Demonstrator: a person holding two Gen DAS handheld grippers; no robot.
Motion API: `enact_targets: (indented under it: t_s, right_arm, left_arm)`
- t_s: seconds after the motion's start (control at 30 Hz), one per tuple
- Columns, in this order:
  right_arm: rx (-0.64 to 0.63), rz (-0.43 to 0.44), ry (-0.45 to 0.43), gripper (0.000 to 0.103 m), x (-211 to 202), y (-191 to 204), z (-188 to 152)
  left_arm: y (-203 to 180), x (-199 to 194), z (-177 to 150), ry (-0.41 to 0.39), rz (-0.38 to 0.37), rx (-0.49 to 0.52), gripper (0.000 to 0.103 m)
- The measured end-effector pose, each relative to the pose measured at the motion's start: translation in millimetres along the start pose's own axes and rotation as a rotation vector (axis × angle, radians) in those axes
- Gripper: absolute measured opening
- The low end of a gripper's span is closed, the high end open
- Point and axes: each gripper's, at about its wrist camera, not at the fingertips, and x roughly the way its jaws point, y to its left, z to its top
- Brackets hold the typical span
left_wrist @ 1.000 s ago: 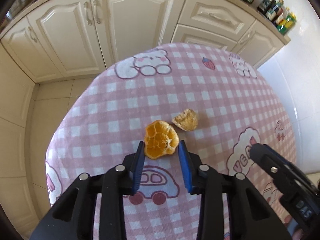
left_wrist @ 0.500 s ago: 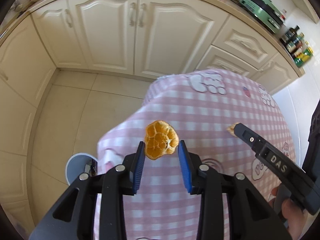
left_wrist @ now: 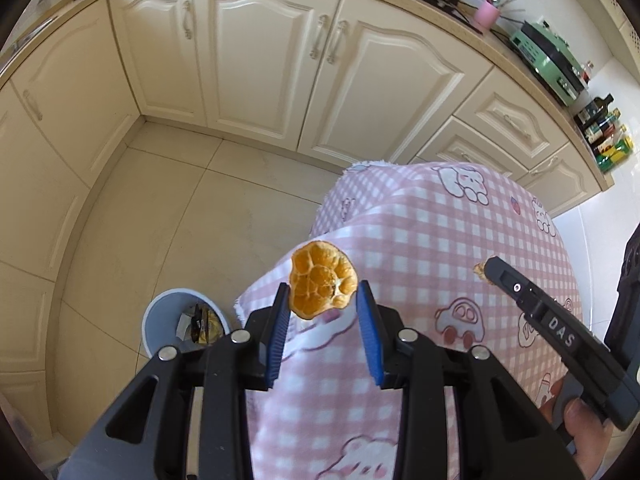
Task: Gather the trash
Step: 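Carry both orange peels over the blue bin and open both tools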
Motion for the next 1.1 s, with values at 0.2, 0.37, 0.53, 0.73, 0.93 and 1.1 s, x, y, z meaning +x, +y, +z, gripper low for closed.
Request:
enact_targets:
  t_s: [0.2, 0.37, 0.53, 0.73, 0.93, 1.1]
  right_arm:
    - [-0.069, 0.076, 0.025, 0.019, -6, 68, -20]
    - [-0.119, 0.126, 0.051, 0.019, -8, 123, -42]
    - [-0.161, 0.163, 0.067, 0.019, -10, 171, -63]
    - [-0.193, 0.186, 0.061, 0.019, -15, 209, -77]
    - [-0.209, 0.194, 0.04, 0.019, -21, 240, -85]
    - [-0.216, 0.192, 0.03, 0.019, -29, 256, -94]
  left_arm:
    - [47, -31, -14, -0.011, 0.009, -0.036, 0.032]
    - [88, -60, -30, -0.016, 0.021, -0.053, 0.032]
    - [129, -87, -44, -0.025, 0.035, -0.074, 0.032]
    - [166, -114, -54, -0.043, 0.044, -0.092, 0.034]
    - [191, -137, -59, -0.071, 0.042, -0.109, 0.051]
    - [208, -156, -65, -0.082, 0.04, -0.116, 0.053]
